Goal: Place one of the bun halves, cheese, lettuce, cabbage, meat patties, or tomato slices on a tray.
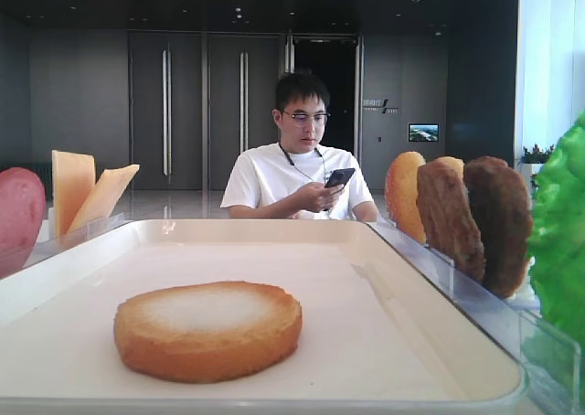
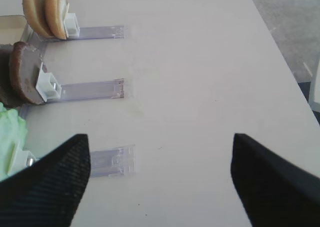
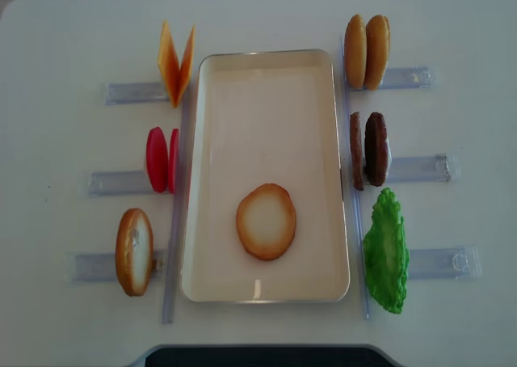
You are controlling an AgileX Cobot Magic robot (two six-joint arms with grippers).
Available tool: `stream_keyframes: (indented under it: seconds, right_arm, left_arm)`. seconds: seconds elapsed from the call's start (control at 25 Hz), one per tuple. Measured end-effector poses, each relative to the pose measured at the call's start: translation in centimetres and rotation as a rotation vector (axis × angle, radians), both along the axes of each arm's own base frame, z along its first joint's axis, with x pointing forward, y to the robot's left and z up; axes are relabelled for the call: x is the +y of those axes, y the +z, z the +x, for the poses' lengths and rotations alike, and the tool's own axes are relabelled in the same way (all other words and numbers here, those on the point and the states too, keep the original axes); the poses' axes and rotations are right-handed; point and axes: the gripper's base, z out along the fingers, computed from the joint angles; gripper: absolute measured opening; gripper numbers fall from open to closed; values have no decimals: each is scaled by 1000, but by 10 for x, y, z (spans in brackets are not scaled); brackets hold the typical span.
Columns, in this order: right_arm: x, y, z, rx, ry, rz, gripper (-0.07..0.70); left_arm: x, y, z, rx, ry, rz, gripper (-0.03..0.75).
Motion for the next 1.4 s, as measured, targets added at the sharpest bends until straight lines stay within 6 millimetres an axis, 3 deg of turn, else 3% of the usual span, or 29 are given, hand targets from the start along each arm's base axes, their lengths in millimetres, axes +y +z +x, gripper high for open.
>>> stream_keyframes:
  seconds: [0.32, 0.6, 1.0, 1.28, 1.4]
  right_arm:
    - [0, 0, 0, 0, 0, 0, 577]
    - [0, 0, 0, 0, 0, 0, 577]
    - [0, 0, 0, 0, 0, 0, 577]
    - [0, 0, 0, 0, 0, 0, 577]
    - [0, 0, 0, 0, 0, 0, 577]
  left_arm:
    - [-9, -37, -32, -86, -45, -34, 526]
    - [-14, -60, -48, -157, -74, -61, 523]
    - [-15, -65, -41, -179, -98, -57, 473]
    - [-13, -93, -22, -126, -93, -64, 471]
    - [-13, -94, -21, -129, -93, -63, 471]
